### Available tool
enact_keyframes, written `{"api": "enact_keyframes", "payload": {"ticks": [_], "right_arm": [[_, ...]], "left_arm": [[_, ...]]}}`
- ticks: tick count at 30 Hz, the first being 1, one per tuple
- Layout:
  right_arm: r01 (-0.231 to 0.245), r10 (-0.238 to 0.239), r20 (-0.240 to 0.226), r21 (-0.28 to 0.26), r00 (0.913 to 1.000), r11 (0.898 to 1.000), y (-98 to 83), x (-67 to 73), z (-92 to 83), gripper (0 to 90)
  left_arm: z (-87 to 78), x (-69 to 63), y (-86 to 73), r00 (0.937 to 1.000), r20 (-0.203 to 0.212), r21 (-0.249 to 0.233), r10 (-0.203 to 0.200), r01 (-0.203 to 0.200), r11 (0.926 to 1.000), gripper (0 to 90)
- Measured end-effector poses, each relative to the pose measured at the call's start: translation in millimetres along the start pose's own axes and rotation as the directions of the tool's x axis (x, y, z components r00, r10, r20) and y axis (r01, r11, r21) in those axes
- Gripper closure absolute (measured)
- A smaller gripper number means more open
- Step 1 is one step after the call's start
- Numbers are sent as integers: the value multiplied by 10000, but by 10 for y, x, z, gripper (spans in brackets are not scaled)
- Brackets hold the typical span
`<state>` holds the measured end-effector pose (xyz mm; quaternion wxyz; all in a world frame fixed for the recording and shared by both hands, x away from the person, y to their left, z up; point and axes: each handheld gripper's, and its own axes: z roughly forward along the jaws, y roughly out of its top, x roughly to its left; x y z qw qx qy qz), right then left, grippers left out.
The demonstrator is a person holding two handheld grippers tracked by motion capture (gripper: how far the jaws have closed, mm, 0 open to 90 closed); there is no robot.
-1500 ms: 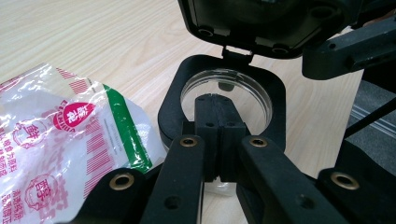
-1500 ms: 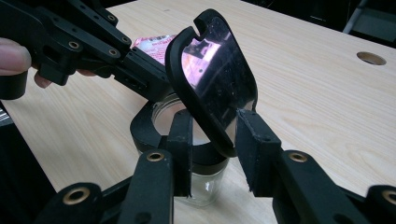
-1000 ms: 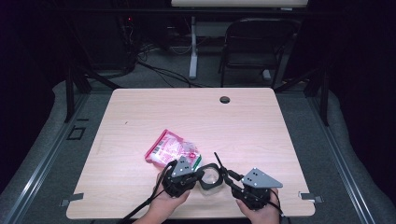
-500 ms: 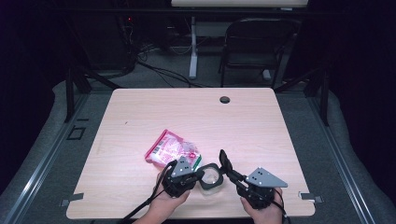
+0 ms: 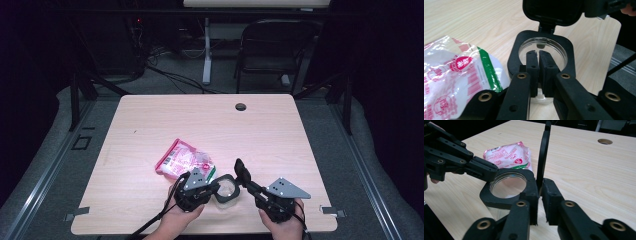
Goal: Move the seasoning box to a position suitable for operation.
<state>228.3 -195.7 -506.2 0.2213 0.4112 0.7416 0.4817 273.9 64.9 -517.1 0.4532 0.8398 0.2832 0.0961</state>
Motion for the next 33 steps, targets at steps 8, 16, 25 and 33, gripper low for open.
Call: {"api": "enact_keyframes", "payload": {"ticks": [8,16,25,33], "right_arm": [[187,-188,157,91,9997,9998,0,37,51,785],[34,-36,226,110,9997,9999,-4,3,46,815],[-144,142,240,102,9996,9998,6,-44,80,846],[-496,494,142,120,9987,9987,63,-143,182,856]], "left_arm": [[-4,95,73,9991,-338,-300,-250,240,9993,752],[114,182,115,9972,-668,-121,-345,337,9994,688],[151,182,109,9988,-309,100,-373,376,9992,720],[172,91,70,9996,-275,356,-86,96,9993,711]]}}
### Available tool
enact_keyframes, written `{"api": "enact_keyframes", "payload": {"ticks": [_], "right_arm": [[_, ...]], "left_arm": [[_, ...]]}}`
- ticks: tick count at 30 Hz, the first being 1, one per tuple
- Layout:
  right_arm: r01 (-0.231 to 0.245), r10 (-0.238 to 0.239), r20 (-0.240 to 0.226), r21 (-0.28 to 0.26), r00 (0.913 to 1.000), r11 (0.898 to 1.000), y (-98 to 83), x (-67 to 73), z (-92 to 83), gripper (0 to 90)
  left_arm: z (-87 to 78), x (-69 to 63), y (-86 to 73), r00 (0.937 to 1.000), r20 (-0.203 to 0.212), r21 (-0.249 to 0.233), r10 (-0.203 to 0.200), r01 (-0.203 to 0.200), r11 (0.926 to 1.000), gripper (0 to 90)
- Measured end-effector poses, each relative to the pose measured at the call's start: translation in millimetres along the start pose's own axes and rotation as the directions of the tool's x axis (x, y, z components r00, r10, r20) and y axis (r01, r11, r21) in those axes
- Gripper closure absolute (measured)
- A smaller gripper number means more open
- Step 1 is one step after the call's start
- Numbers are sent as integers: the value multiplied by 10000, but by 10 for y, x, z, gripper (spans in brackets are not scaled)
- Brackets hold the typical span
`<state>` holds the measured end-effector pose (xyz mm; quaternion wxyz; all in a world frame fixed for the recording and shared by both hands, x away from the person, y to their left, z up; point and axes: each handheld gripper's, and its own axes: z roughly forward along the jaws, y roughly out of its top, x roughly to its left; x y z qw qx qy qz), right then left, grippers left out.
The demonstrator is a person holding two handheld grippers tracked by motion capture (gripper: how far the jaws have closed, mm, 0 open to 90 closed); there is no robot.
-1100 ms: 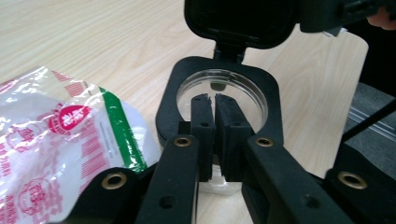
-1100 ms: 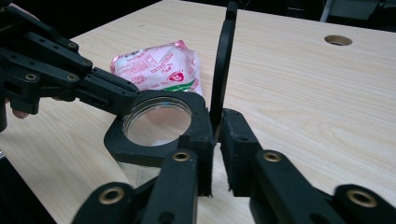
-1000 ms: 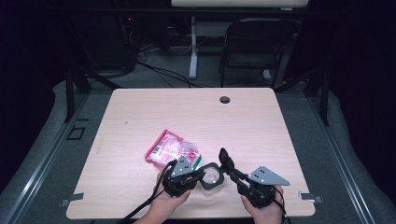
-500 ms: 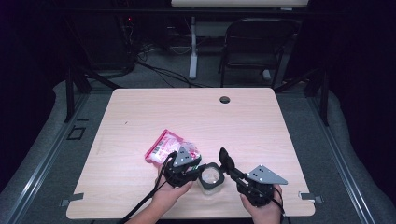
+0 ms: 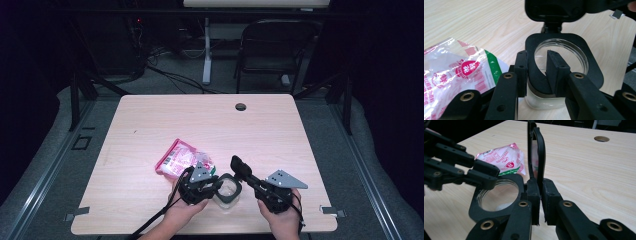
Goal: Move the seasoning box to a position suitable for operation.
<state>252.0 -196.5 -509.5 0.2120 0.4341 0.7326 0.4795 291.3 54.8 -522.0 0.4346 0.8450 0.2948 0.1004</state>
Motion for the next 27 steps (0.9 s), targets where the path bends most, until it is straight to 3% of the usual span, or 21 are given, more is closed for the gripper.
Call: {"api": "enact_keyframes", "payload": {"ticks": [10,18,27], "right_arm": [[-19,21,-117,183,9999,9998,113,-94,160,843],[-302,307,-431,113,9986,9995,180,-192,316,822],[-490,491,-636,25,9968,9988,212,-193,417,803]], "left_arm": [[-33,-26,-22,9998,129,-228,-164,167,9996,711],[-43,-44,-28,9997,111,-373,-230,234,9990,710],[-69,-35,-48,9995,138,-448,-298,304,9985,709]]}}
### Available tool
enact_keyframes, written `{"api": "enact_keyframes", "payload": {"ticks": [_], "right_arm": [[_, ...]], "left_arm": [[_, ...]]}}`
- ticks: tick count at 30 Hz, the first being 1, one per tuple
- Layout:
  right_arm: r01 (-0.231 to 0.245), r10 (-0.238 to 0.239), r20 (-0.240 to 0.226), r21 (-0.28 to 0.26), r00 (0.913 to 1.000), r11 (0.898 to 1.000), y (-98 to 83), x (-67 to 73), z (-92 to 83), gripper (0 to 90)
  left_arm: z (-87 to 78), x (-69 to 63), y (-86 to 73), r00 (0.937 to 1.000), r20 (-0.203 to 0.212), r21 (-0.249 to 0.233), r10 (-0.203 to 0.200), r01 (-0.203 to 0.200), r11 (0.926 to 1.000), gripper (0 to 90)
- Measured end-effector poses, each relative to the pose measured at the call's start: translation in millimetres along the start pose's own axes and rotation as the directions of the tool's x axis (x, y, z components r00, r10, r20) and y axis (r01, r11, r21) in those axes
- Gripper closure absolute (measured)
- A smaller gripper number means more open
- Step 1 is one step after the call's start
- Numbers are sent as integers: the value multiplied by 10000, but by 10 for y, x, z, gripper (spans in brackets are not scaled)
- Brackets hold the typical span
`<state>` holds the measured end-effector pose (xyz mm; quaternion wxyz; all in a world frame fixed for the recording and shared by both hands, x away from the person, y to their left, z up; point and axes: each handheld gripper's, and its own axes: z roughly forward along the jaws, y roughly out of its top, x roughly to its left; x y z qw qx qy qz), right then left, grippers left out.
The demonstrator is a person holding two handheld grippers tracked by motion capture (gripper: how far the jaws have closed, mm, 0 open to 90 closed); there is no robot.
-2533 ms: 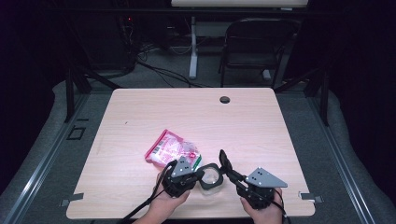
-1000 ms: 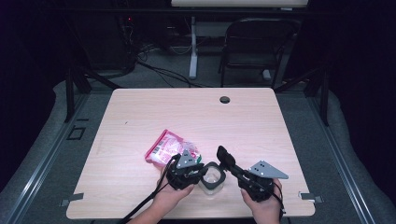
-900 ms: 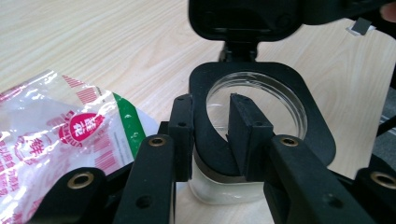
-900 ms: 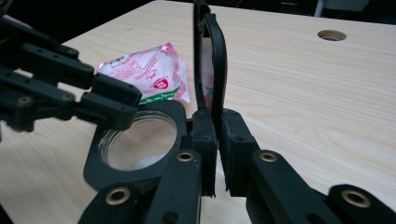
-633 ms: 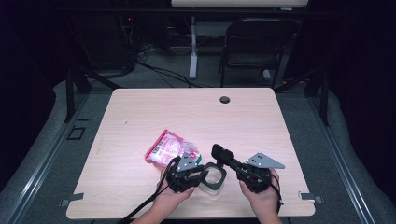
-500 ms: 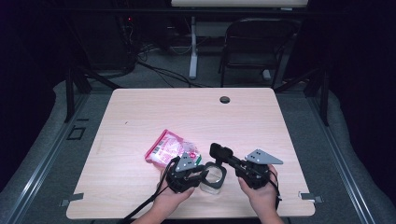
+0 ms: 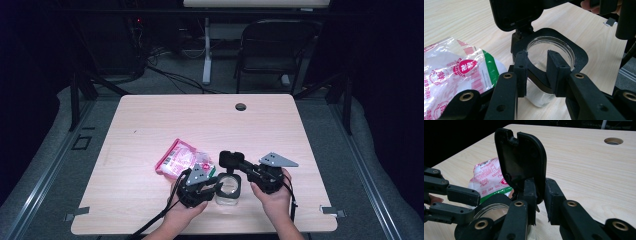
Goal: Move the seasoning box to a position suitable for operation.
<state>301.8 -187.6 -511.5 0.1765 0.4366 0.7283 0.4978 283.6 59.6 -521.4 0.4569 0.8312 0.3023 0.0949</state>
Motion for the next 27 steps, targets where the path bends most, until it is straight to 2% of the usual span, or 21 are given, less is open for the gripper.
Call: {"api": "enact_keyframes", "payload": {"ticks": [5,11,12,13,14,17,18,19,21,22,23,24,27], "right_arm": [[-69,68,-112,-112,9999,9999,2,-5,-49,769],[-184,182,-82,-226,9998,9996,0,-9,-183,741],[-206,205,-35,-223,9998,9995,1,2,-220,728],[-206,205,-35,-223,9998,9995,1,2,-220,728],[-159,160,47,-212,9999,9996,6,22,-246,698],[-39,42,149,-182,9999,9998,13,49,-269,677],[24,-19,276,-180,9996,9998,11,86,-289,660],[24,-19,276,-180,9996,9998,11,86,-289,660],[321,-319,445,-36,9985,9995,-15,147,-325,645],[427,-430,522,68,9977,9991,-30,167,-342,643],[427,-430,522,68,9977,9991,-30,167,-342,643],[532,-542,592,194,9968,9984,-60,202,-375,634],[587,-605,541,332,9967,9977,-104,227,-411,617]], "left_arm": [[-42,8,-3,9999,-114,-116,28,-29,9999,683],[-219,106,-25,9995,-301,-263,101,-109,9996,648],[-297,164,-45,9991,-393,-311,126,-138,9994,642],[-297,164,-45,9991,-393,-311,126,-138,9994,635],[-368,232,-68,9983,-569,-345,89,-108,9993,629],[-426,307,-92,9975,-704,-353,38,-63,9994,609],[-477,374,-124,9954,-960,-360,-10,-25,9993,602],[-477,374,-124,9954,-960,-360,-10,-25,9993,594],[-551,478,-185,9915,-1295,-337,-145,103,9994,578],[-571,511,-212,9917,-1245,-425,-315,264,9987,576],[-571,511,-212,9917,-1245,-425,-315,264,9987,572],[-607,572,-260,9907,-1284,-394,-460,413,9984,568],[-636,632,-322,9897,-1352,-198,-478,456,9988,556]]}}
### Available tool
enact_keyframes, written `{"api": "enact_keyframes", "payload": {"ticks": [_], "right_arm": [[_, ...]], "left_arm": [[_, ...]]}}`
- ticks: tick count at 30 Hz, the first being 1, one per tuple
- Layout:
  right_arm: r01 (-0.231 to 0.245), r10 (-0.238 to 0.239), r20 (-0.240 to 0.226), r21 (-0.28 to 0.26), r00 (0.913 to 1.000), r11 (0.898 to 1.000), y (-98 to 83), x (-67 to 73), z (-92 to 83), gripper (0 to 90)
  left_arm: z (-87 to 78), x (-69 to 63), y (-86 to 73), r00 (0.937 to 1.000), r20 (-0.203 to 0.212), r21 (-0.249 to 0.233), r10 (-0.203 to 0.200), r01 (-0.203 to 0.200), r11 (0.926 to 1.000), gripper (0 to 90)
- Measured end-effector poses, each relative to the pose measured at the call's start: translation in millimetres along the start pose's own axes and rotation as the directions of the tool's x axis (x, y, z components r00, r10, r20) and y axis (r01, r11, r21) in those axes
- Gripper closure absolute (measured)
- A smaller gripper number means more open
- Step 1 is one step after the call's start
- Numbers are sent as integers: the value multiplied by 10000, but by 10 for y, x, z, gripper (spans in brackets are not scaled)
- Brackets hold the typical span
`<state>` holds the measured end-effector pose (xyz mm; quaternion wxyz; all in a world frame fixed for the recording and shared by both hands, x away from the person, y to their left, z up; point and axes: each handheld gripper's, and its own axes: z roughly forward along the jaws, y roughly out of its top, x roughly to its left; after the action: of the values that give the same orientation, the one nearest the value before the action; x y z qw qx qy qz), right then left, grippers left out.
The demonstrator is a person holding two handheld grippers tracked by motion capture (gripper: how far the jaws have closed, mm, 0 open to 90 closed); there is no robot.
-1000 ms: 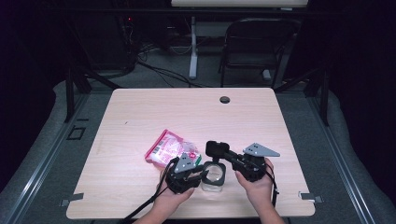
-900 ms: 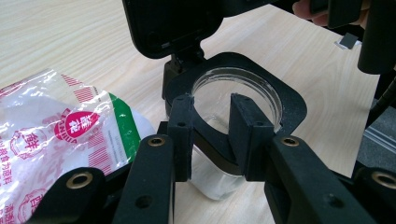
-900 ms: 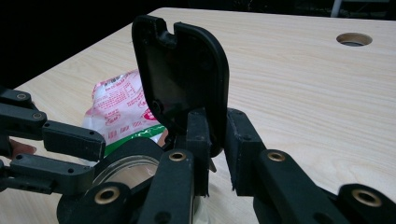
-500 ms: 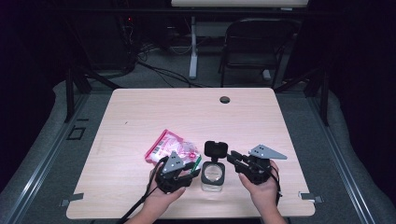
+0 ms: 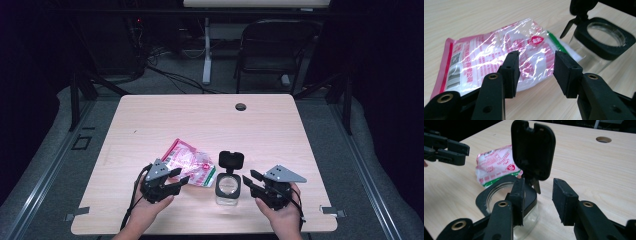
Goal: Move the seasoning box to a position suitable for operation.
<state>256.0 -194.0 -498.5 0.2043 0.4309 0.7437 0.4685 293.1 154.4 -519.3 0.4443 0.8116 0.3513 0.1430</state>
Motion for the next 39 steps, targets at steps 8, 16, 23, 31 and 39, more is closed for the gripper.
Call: {"api": "enact_keyframes", "payload": {"ticks": [8,16,23,31,39], "right_arm": [[135,-132,99,-248,9999,9996,-160,-73,10,605],[52,-48,69,-567,10000,9984,-247,-142,-14,605],[-263,259,-104,-402,9996,9988,-294,-190,37,602],[-203,198,-112,-453,9997,9988,-296,-179,38,597],[-202,195,-145,-506,9997,9985,-291,-170,35,598]], "left_arm": [[-1,74,-152,9964,-630,183,575,-564,9982,461],[100,68,-241,9847,-1057,943,1386,-1288,9872,449],[177,82,-300,9747,-1361,1366,1774,-1589,9778,441],[221,58,-309,9628,-1546,1428,2217,-2003,9693,445],[250,15,-282,9625,-1335,1245,2360,-2200,9675,480]]}}
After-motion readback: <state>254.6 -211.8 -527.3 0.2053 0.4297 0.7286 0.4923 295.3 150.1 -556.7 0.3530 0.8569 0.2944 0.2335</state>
